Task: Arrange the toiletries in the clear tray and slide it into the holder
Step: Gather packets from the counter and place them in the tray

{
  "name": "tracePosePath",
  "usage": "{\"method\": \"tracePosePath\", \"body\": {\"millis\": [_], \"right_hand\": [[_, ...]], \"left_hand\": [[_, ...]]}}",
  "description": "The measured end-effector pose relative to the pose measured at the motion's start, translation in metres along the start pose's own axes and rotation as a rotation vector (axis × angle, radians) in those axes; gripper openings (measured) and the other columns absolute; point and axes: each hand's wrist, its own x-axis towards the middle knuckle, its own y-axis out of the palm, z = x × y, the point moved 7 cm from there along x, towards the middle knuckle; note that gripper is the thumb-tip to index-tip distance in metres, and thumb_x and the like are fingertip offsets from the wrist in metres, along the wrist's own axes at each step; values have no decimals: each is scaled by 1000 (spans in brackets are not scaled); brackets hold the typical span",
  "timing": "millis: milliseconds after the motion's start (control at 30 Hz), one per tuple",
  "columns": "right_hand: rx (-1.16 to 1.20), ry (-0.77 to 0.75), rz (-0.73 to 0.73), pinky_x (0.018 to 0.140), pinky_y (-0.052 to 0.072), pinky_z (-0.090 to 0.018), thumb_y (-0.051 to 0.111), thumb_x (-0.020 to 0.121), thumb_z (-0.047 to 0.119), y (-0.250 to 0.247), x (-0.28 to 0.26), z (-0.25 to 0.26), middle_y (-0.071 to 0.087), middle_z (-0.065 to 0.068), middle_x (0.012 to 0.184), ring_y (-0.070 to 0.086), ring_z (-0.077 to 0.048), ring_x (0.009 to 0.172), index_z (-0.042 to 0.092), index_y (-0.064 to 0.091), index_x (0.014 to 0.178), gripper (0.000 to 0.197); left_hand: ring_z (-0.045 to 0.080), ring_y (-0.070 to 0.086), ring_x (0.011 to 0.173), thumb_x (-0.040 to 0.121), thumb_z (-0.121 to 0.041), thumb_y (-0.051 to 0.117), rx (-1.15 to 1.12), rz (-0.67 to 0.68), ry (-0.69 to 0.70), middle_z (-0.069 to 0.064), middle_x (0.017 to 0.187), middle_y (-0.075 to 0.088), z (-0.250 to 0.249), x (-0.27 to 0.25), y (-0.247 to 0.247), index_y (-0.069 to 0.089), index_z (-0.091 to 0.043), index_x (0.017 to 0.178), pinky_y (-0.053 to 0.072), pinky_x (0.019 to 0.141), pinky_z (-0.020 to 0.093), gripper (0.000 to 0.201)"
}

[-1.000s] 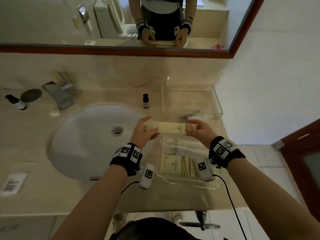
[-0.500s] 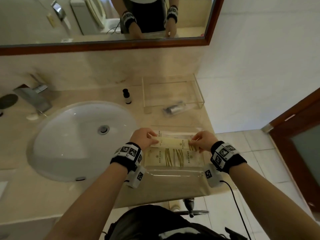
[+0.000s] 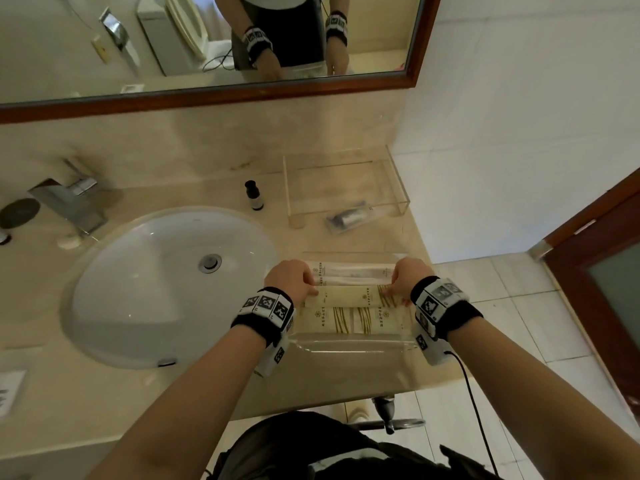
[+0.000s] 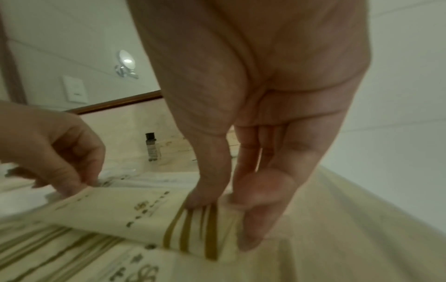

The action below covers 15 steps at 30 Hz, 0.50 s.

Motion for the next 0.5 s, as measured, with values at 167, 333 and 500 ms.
{"method": "tracePosePath", "body": {"millis": [167,333,500], "right_hand": [[-23,-56,-65,73,48,-27,80,71,34,-4,-5,11,64,-6,96,59,-20,86,8,64,91,35],[22,-122,-50,77,44,-25,79,73,32,11,-11,26,63,-3,100,59,-19,96,10,63,93,33],[-19,-103,-41,75,47,-24,77,75,34,20,-9,26,63,-1,90,57,-15,82,10,68,91,30]], "left_hand": [[16,59,87,70,-32,79,-42,-24,55,-3,92,62,-2,-7,1,61,-19,83,51,81,29,26],[13,53,83,67,-31,82,17,45,112,-4,89,56,-13,-10,11,66,-15,94,45,79,26,35],[19,61,92,70,-26,80,0,78,97,3,98,66,-13,-11,17,65,-12,95,50,85,30,32]]}}
